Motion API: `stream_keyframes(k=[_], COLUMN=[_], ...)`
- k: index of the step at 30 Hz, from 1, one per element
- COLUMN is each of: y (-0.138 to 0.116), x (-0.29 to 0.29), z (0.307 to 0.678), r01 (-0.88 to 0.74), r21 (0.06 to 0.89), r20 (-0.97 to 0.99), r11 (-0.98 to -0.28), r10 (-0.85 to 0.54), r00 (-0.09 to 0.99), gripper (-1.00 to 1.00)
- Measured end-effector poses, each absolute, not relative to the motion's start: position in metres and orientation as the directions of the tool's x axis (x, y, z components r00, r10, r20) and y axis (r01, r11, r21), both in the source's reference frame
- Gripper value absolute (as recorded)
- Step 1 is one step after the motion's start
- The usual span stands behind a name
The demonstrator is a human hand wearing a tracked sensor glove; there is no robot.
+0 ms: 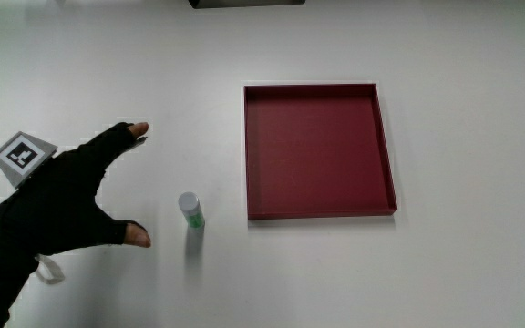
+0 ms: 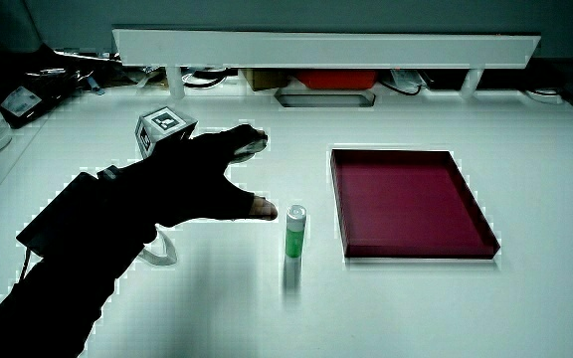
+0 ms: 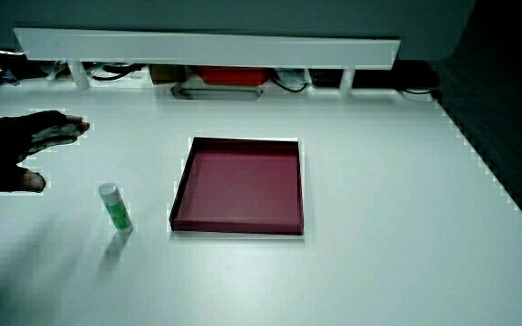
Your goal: Pick glue stick
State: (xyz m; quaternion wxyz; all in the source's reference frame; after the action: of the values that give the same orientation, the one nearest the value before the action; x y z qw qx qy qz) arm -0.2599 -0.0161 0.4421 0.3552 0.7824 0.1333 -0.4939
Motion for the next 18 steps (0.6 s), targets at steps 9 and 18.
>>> stream_keyframes(k=[9,18], y=[-0.009,-0.003], x=[-0.247,-0.236], z=[0.464,0.484], r01=[0.571,0.563], r21=[0.427,0.461], r20=[-0.868,-0.864], r11=[-0.701,-0.686], r10=[-0.141,-0.202], r00=[0.476,0.461], gripper=[0.00,0.00])
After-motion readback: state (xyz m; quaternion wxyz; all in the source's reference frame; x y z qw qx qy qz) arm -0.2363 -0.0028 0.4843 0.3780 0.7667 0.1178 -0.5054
